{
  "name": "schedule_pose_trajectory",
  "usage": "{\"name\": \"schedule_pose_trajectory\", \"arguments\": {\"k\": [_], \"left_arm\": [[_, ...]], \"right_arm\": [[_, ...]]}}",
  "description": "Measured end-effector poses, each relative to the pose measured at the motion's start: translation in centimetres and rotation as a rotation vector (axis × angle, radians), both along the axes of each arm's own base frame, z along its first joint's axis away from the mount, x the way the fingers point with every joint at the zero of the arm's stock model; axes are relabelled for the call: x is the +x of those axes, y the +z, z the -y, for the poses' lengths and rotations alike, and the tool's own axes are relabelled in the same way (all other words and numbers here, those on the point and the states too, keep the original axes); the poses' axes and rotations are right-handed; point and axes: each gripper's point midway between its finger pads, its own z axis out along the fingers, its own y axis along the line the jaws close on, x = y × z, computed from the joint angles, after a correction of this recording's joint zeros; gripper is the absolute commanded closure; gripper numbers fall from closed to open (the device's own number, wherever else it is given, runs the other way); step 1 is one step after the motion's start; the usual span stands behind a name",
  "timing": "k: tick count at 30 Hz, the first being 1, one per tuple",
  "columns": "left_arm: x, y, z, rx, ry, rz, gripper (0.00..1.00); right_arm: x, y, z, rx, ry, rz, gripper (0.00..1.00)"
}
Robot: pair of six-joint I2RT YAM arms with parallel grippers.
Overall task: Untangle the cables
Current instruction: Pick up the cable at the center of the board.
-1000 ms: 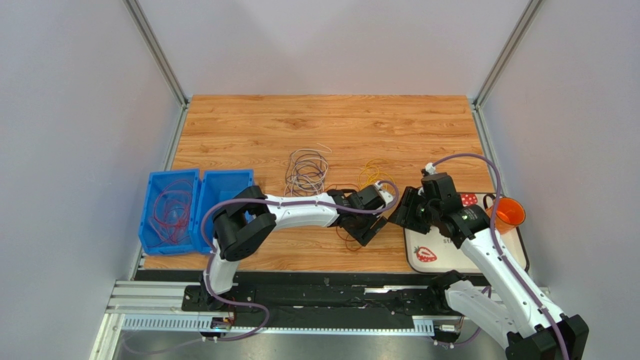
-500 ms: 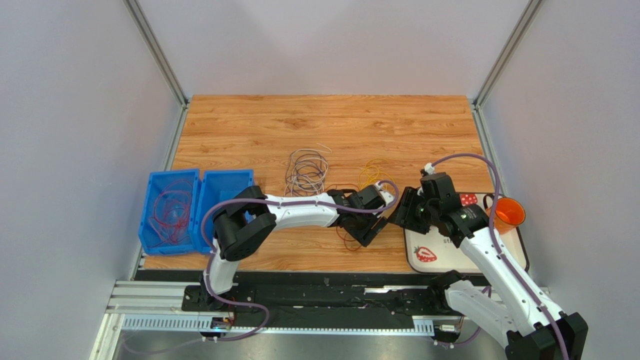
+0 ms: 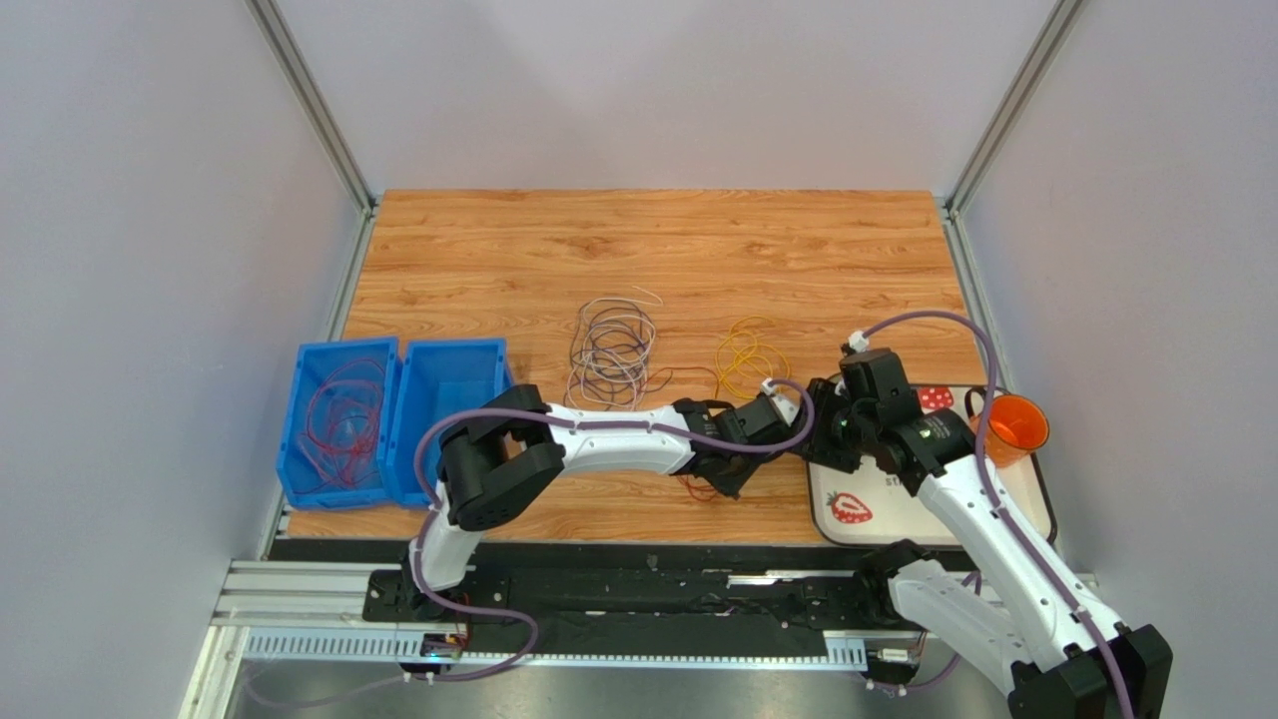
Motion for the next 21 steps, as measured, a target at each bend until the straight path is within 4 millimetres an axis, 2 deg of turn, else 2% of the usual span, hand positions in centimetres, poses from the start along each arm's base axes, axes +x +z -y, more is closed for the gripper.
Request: {"name": "schedule_pose_trajectory", "arguments": {"k": [1, 11, 16, 21], "left_arm": [[0.1, 0.0, 0.1, 0.003, 0.008, 0.004, 1.00], [0.9, 0.6, -0.7, 0.070, 0.048, 0.047, 1.00], [1.2, 2.8, -0.6, 0.074, 0.050, 0.065, 1.00], [1.4, 6.3, -0.6, 0.037, 0.052, 0.081, 1.00]], "right_arm": [[0.0, 0.0, 0.0, 0.001, 0.000, 0.000, 0.52], [0.0, 0.5, 0.1, 0.007, -0.003, 0.024, 0.52], [-0.1, 0.7, 0.1, 0.012, -0.003, 0.034, 0.52], [-0.1, 0.9, 0.0, 0.017, -0.004, 0.040, 0.52]]}}
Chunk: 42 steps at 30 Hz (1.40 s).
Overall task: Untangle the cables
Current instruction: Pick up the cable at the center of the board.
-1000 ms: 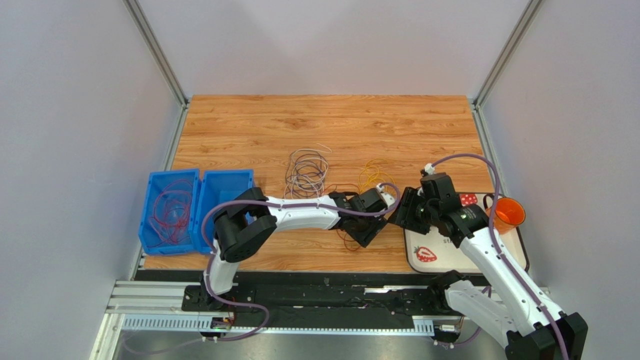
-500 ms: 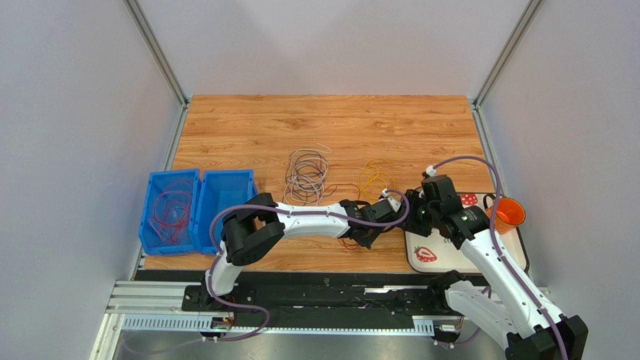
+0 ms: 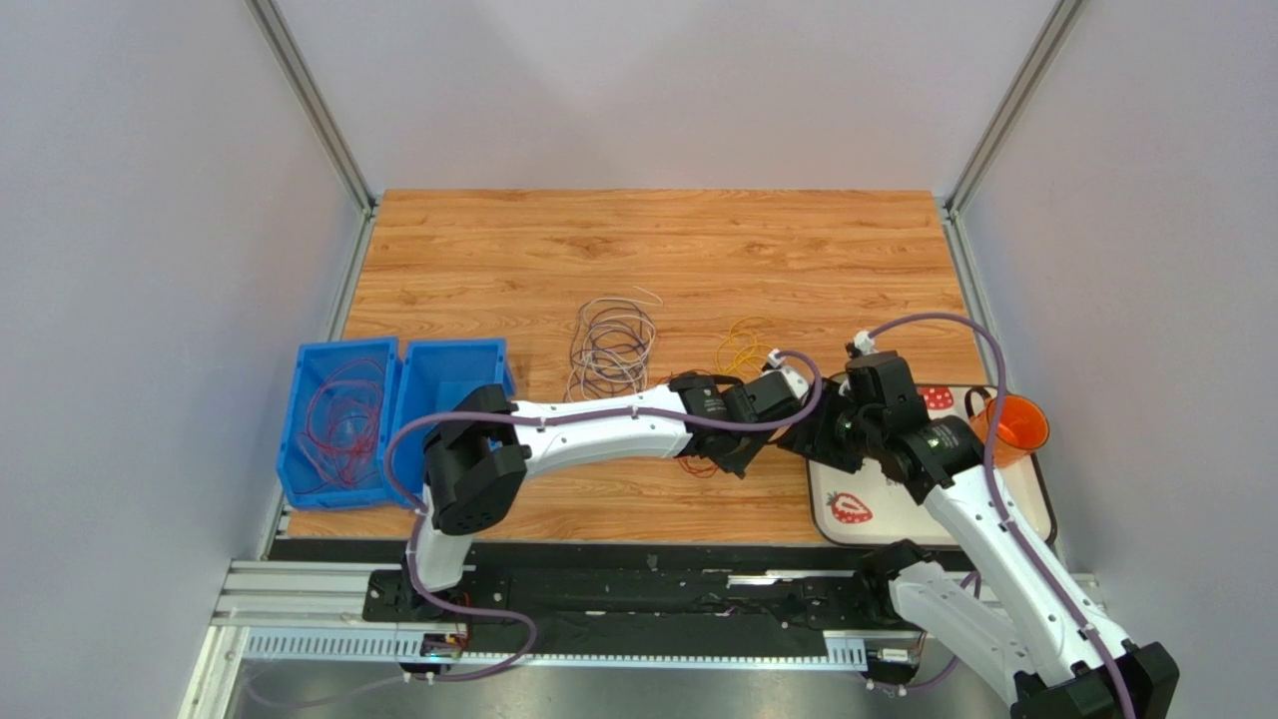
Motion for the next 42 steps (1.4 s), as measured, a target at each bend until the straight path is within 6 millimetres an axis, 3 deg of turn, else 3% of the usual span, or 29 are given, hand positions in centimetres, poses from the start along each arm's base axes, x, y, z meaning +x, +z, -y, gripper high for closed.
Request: {"name": "schedule_pose_trajectory", "arguments": {"k": [6, 16, 21, 25, 27, 32, 34, 38, 42], "left_arm": [[-0.1, 4.6, -0.4, -0.067, 0.000, 0.026, 1.00], [0.1, 10.9, -3.3, -0.144, 0.021, 0.060, 1.00], [0.4, 15.6, -4.6, -0.222, 0.027, 0.097, 1.00], [0.8, 21.2, -5.6, -0.312, 0.013, 0.158, 1.00], [1.2, 25.2, -6.0, -0.368, 0.003, 0.210, 1.00], [2.0, 37.7, -8.3, -0.575, -0.001, 0.429, 1.00], [2.5, 40.7, -10.1, -0.619, 0.026, 0.505, 1.00], [3.5, 41.7, -13.6, -0.608, 0.091, 0.570, 1.00], [5.4, 38.1, -15.6, -0.505, 0.155, 0.552, 1.00]], "right_arm": [[0.0, 0.2, 0.0, 0.003, 0.000, 0.008, 0.52], [0.0, 0.2, 0.0, 0.005, 0.001, 0.008, 0.52], [0.0, 0.2, -0.1, 0.008, 0.002, 0.009, 0.52], [0.0, 0.3, -0.2, 0.014, 0.006, 0.009, 0.52], [0.0, 0.3, -0.3, 0.016, 0.008, 0.007, 0.53], [0.1, 0.4, -0.5, 0.026, 0.010, 0.009, 0.53], [0.1, 0.4, -0.5, 0.028, 0.009, 0.009, 0.53], [0.1, 0.5, -0.5, 0.030, 0.008, 0.015, 0.53], [0.1, 0.6, -0.5, 0.033, 0.009, 0.022, 0.53]]}}
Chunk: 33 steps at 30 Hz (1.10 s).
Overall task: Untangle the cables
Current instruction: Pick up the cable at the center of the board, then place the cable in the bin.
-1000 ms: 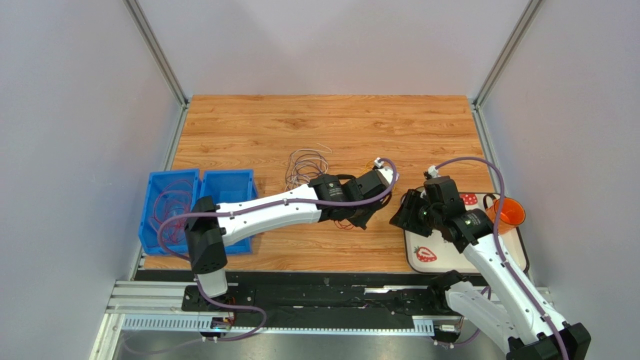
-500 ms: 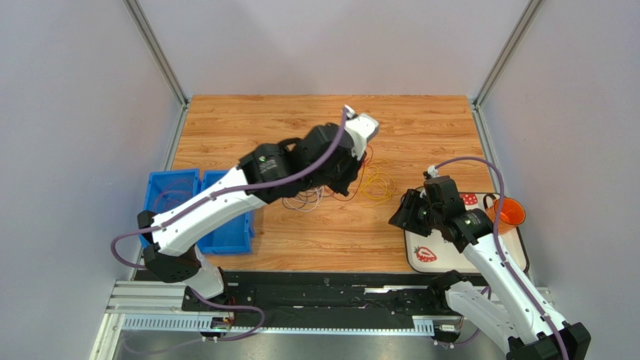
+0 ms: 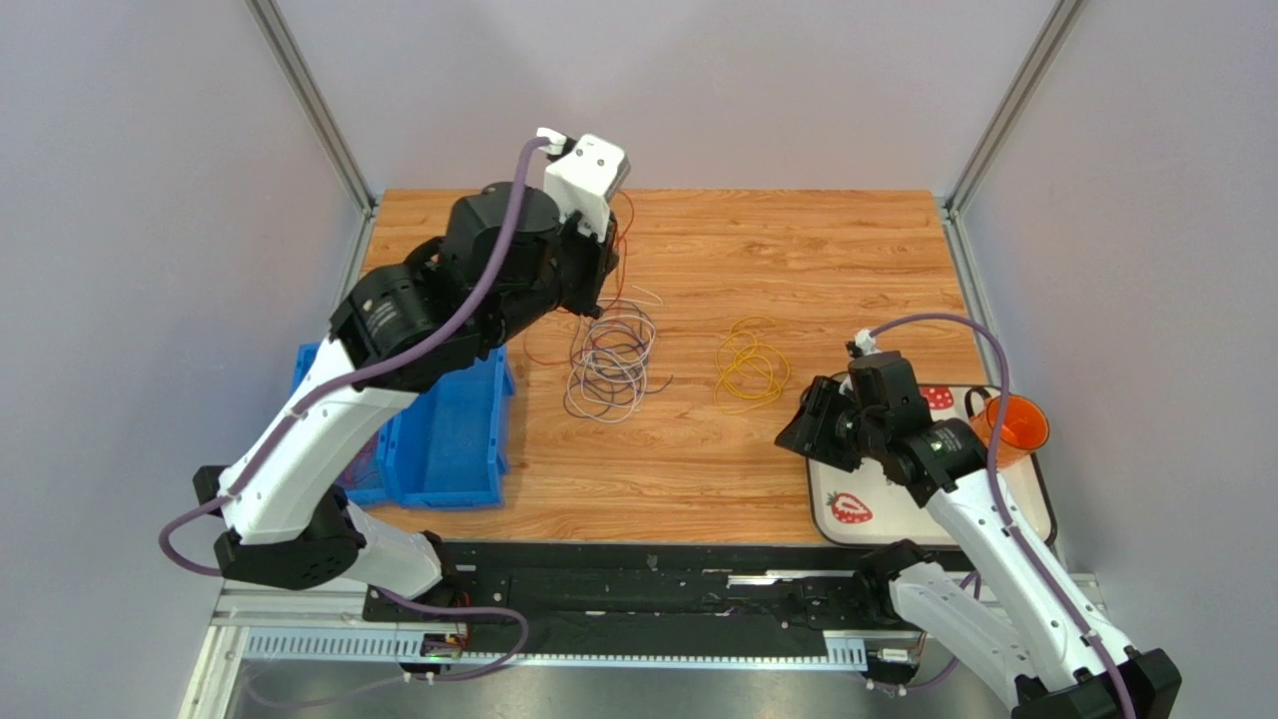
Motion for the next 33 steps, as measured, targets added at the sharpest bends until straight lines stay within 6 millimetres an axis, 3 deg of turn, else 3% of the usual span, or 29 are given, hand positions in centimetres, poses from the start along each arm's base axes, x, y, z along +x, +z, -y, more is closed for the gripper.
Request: {"name": "schedule_pose_trajectory", "arguments": {"k": [3, 6, 11, 18, 22, 33], "left_arm": [[1.9, -3.6, -1.3, 0.076, 0.070, -0.063, 1.00], [3.4, -5.2, -3.2, 0.110, 0.139, -0.101, 1.00], [4.3, -5.2, -7.9, 0.095, 0.254, -0.099, 1.00], [2.7, -3.0, -15.3, 0.013, 0.407, -0.036, 1.00], [2.2, -3.0, -17.6, 0.005, 0.471, -0.027, 1.00], [2.4, -6.6, -23.3, 0.089, 0.685, -0.095, 1.00]], "right_arm": [[0.0, 0.0, 0.0, 0.002, 0.002, 0.000, 0.53], [0.0, 0.0, -0.1, 0.003, 0.002, -0.001, 0.53], [0.0, -0.1, -0.1, 0.002, 0.004, -0.007, 0.53], [0.1, -0.2, -0.3, 0.005, 0.009, -0.015, 0.53], [0.1, -0.3, -0.3, 0.006, 0.011, -0.021, 0.53], [0.0, -0.3, -0.6, 0.017, 0.021, -0.023, 0.53]]}}
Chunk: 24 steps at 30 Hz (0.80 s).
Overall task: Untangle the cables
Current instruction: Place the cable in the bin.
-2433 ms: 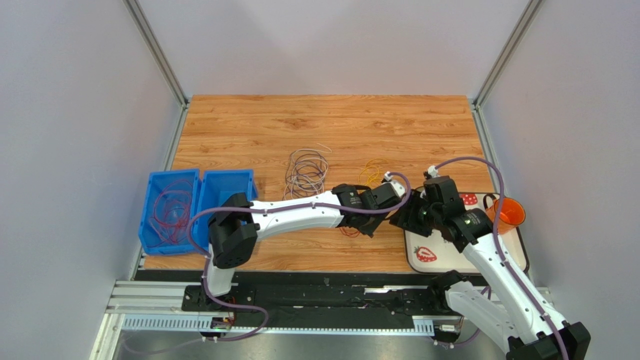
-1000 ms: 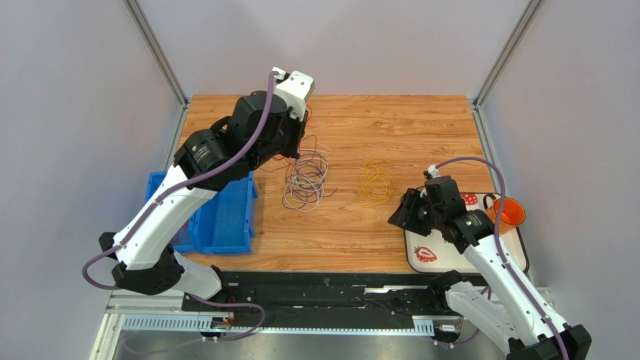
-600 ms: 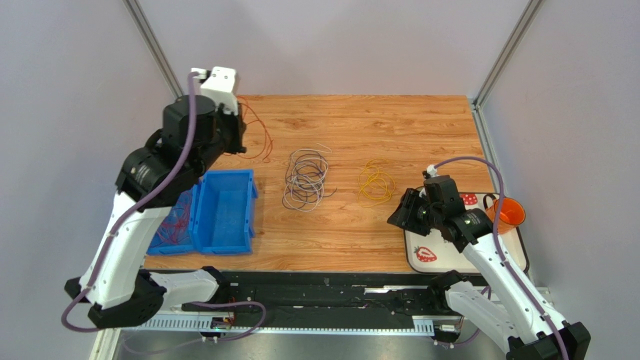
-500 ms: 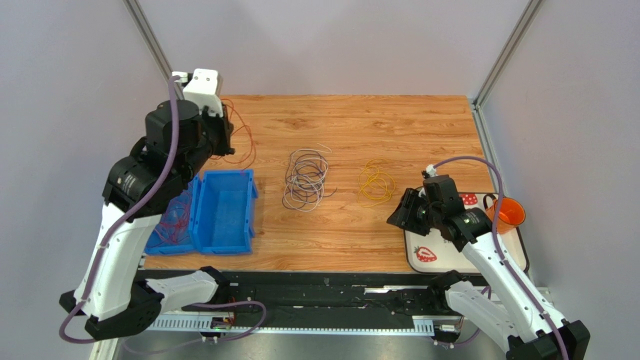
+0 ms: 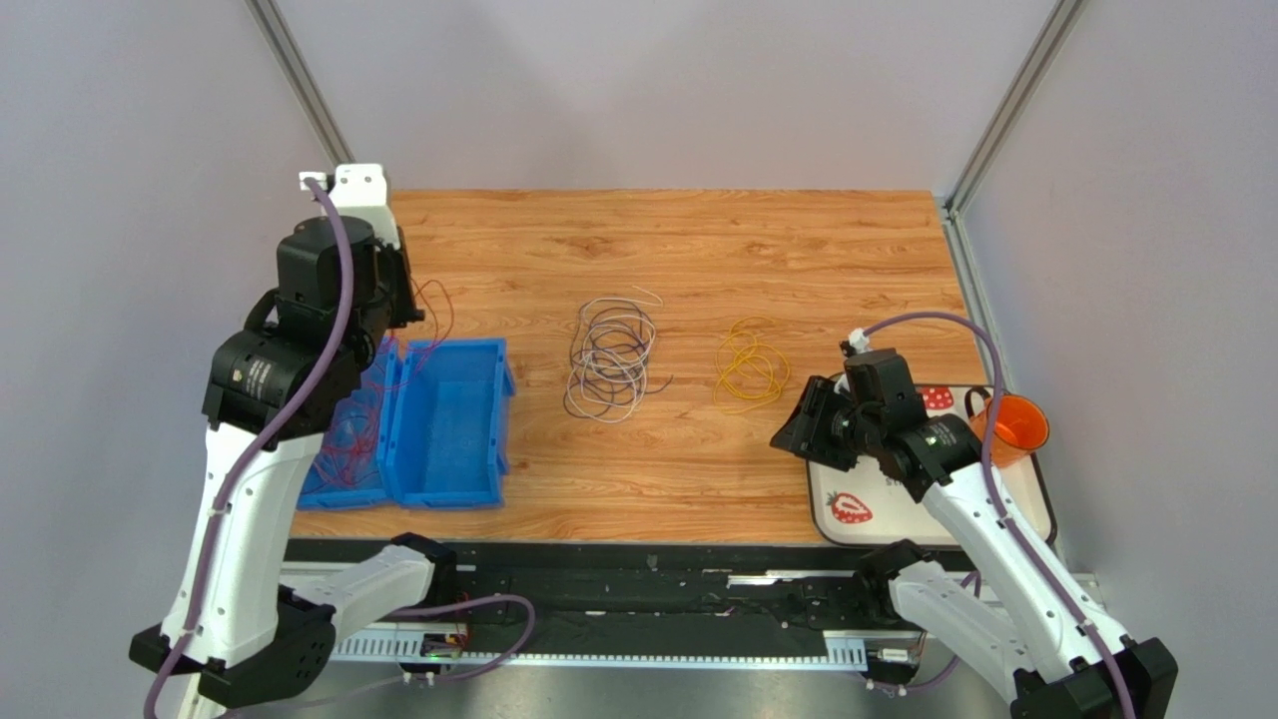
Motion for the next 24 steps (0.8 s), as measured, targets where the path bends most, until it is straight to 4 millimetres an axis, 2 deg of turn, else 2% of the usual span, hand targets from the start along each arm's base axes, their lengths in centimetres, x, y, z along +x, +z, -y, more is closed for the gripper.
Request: {"name": "schedule_pose_trajectory", "arguments": {"k": [4, 9, 16, 20, 24], "left_arm": [[-0.7, -0.9, -2.9, 0.014, 0.108, -0.012, 1.00], [-1.5, -1.6, -5.4, 0.017, 0.204, -0.016, 1.00], [-2.1, -1.7, -7.0, 0.018, 0.269, -0.008, 1.00], [-2.4, -1.9, -8.6, 0.025, 0.358, -0.007, 1.00], [-3.0, -3.9, -10.5, 0.035, 0.458, -0.048, 1.00]], "right_arm": [[0.0, 0.0, 0.0, 0.000, 0.001, -0.001, 0.53], [0.0, -0.1, 0.0, -0.002, 0.001, -0.006, 0.53], [0.0, -0.2, 0.0, -0.002, 0.001, -0.008, 0.53], [0.0, -0.3, -0.1, -0.002, 0.004, -0.018, 0.53], [0.0, -0.4, -0.1, -0.003, 0.006, -0.025, 0.53]]}}
